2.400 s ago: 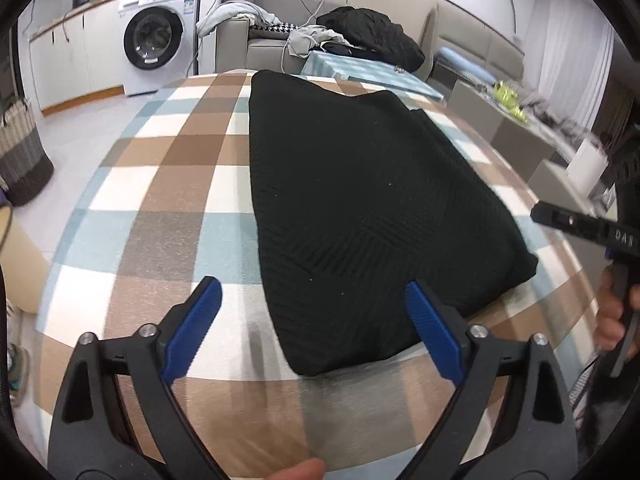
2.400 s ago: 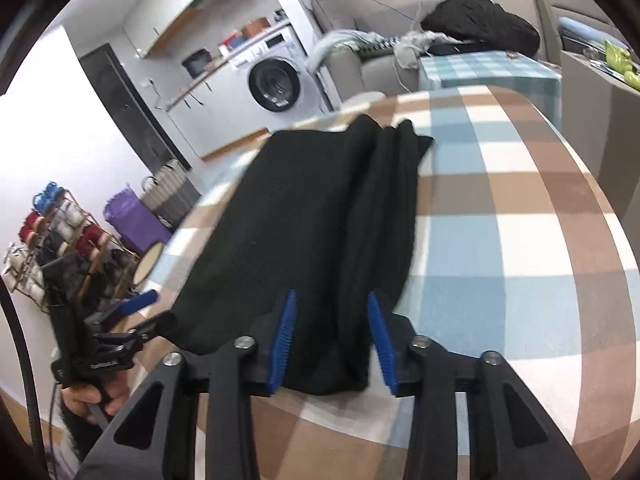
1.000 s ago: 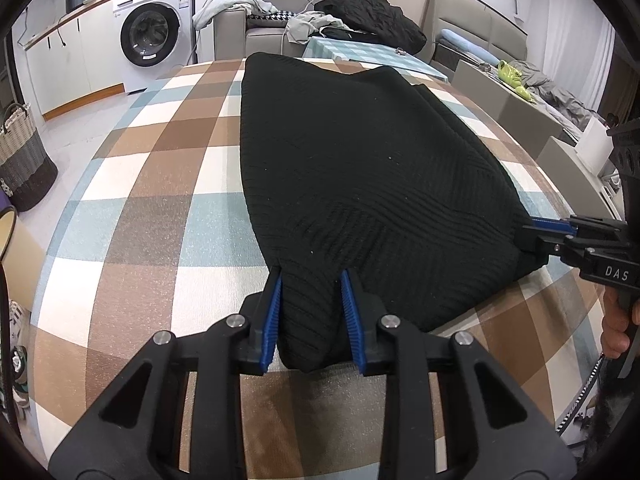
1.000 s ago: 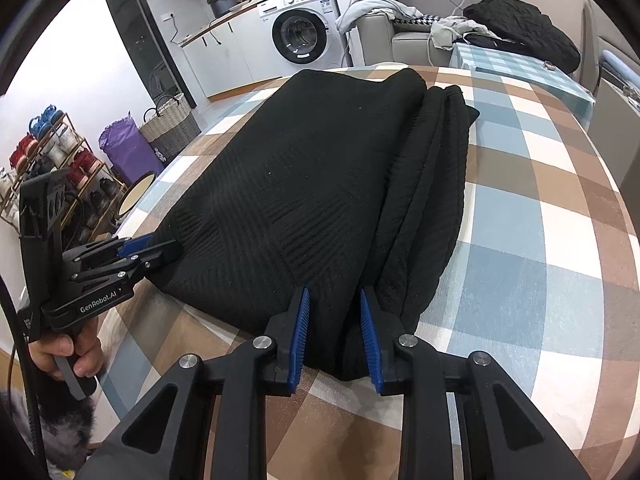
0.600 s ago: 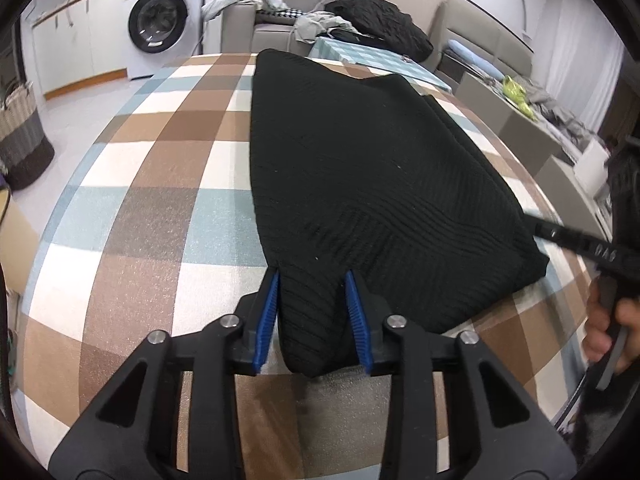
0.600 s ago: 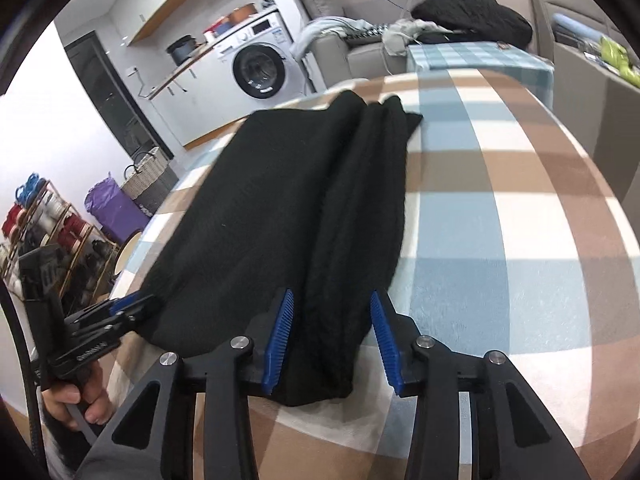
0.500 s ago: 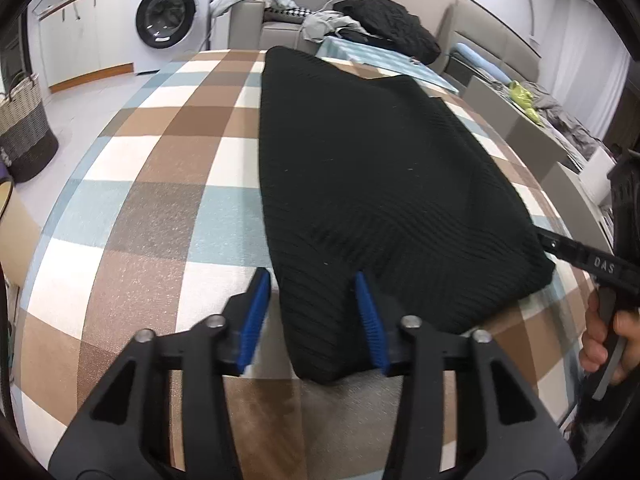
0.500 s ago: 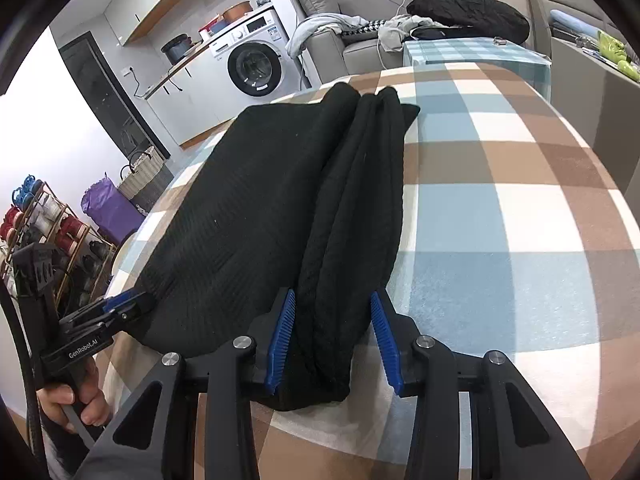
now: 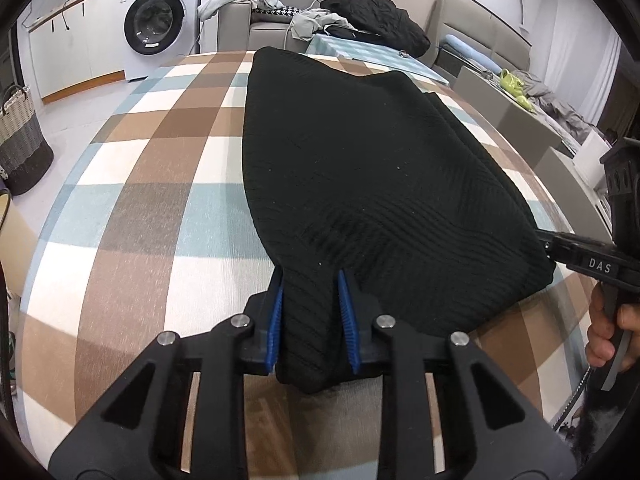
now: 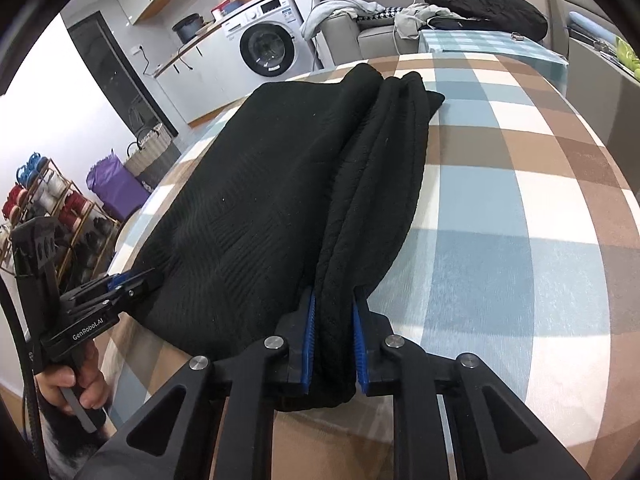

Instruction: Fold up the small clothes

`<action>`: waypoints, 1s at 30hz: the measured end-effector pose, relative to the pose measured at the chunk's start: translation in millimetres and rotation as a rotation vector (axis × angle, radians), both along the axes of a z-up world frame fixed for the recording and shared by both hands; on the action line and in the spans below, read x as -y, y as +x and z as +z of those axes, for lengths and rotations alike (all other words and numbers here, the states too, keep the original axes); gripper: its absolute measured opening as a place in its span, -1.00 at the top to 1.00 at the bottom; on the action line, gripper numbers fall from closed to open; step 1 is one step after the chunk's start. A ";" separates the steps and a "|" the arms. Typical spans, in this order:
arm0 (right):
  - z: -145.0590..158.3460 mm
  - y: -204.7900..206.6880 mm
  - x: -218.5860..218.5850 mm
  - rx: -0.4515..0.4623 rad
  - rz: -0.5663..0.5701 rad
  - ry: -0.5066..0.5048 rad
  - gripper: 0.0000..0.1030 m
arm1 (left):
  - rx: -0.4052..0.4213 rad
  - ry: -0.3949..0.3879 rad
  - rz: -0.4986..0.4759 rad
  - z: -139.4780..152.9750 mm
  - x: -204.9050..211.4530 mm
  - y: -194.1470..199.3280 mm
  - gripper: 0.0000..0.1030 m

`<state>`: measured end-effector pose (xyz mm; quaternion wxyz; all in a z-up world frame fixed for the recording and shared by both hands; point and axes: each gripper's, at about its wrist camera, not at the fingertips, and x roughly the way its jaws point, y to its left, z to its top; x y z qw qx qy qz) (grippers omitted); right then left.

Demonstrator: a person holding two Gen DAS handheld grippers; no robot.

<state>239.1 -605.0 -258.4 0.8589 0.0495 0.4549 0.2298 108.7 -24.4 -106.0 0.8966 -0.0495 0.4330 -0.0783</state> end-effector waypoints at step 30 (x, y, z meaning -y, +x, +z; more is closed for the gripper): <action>14.7 111.5 -28.2 -0.017 -0.001 0.106 0.83 | 0.016 -0.097 -0.274 34.2 123.4 7.3 -0.25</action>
